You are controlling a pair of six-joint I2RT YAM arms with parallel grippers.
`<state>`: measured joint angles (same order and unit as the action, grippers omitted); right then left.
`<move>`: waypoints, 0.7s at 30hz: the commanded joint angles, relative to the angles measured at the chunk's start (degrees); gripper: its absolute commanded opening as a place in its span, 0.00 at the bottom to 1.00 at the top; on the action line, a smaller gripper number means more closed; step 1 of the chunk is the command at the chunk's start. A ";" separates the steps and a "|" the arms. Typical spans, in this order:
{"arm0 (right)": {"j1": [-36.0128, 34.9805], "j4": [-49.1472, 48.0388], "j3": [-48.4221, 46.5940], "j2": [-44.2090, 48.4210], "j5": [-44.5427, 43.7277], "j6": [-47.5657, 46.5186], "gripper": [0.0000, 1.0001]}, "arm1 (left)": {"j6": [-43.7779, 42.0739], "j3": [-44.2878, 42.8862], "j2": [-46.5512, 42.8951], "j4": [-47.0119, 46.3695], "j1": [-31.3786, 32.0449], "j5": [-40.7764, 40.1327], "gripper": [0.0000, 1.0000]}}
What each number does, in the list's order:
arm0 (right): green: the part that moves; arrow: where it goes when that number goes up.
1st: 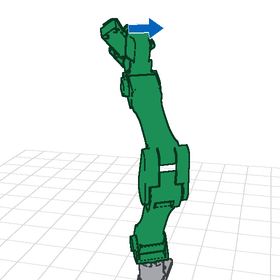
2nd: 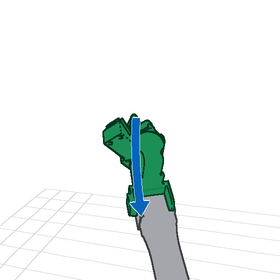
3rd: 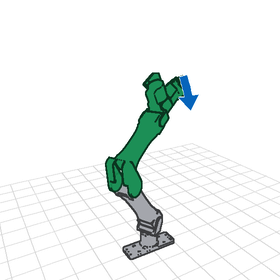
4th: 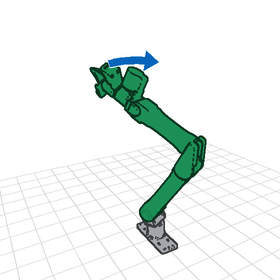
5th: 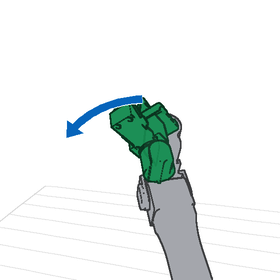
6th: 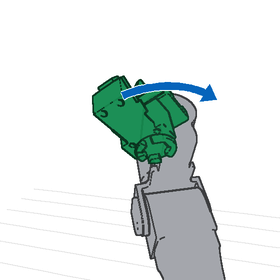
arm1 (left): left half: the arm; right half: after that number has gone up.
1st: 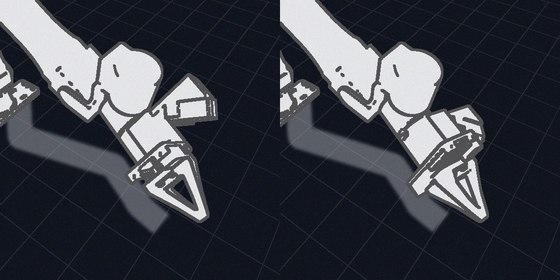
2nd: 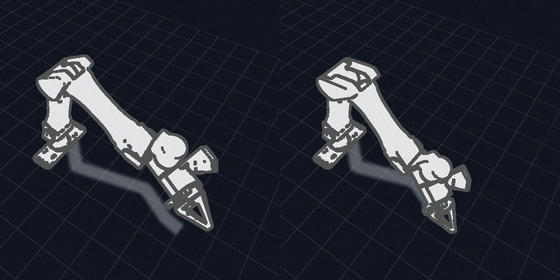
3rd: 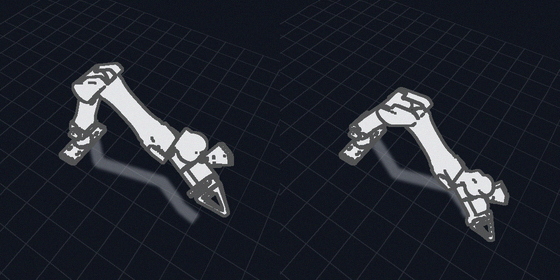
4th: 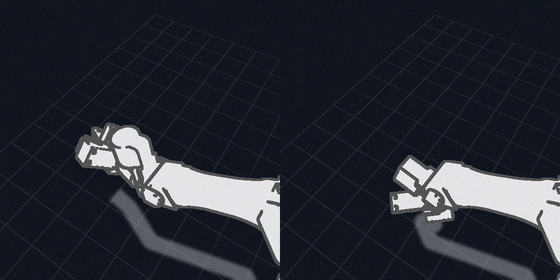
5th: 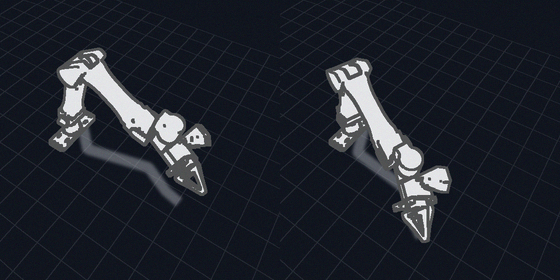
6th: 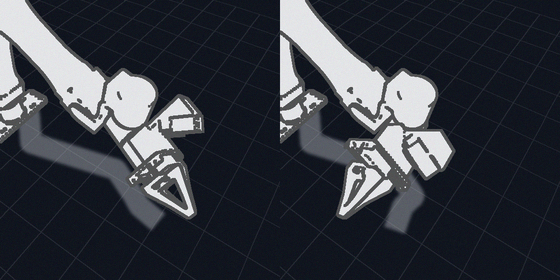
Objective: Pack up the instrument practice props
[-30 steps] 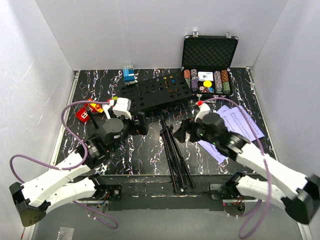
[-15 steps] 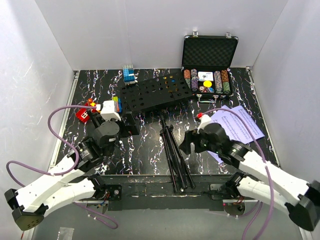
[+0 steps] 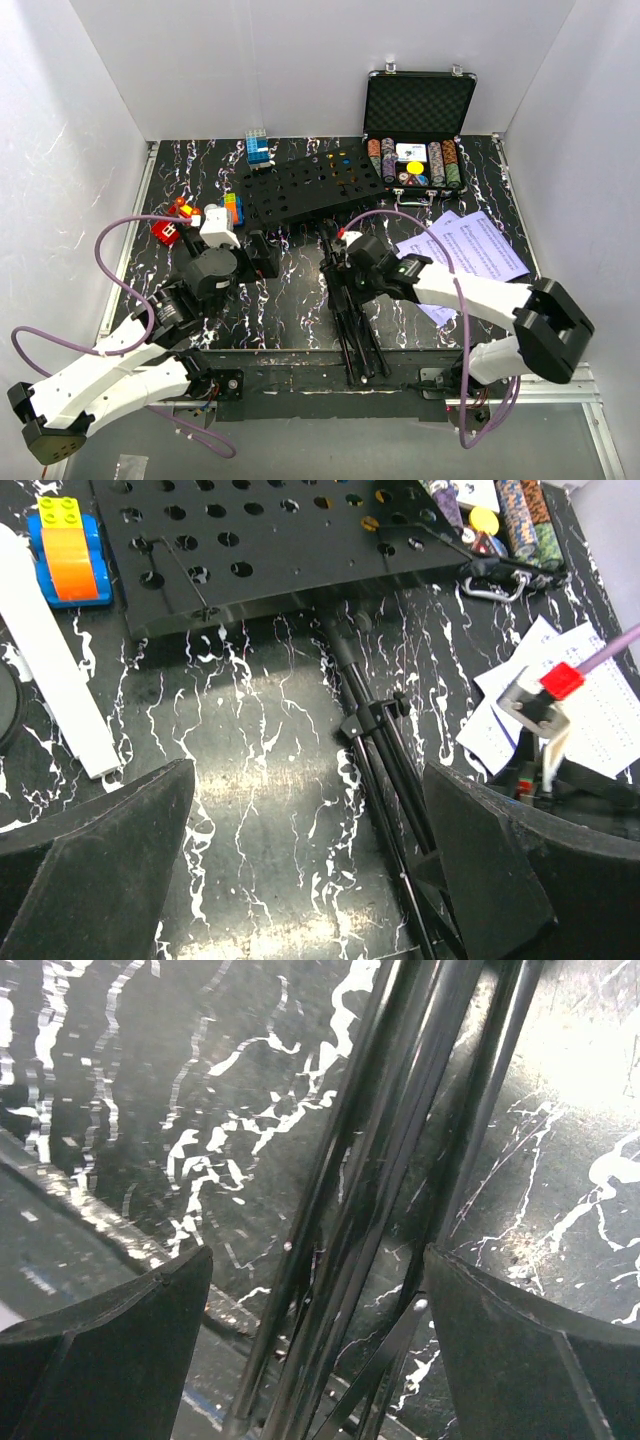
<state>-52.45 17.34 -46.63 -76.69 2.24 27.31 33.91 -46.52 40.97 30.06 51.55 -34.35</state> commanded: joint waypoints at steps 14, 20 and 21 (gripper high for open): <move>-4.86 4.19 -5.40 -12.79 -10.51 0.46 0.96 | 1.07 2.14 -0.89 0.70 0.22 2.71 0.98; -4.86 4.36 -5.93 -16.30 -7.95 1.43 0.79 | 1.25 2.40 -1.16 0.52 0.13 2.88 0.98; -4.95 4.28 -5.67 -16.56 -7.95 1.69 0.72 | 1.07 2.40 -1.16 0.43 0.13 2.88 0.98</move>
<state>-57.12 22.13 -51.35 -90.96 -7.46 27.38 34.76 -44.47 40.58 30.20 51.55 -31.88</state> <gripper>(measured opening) 0.830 0.981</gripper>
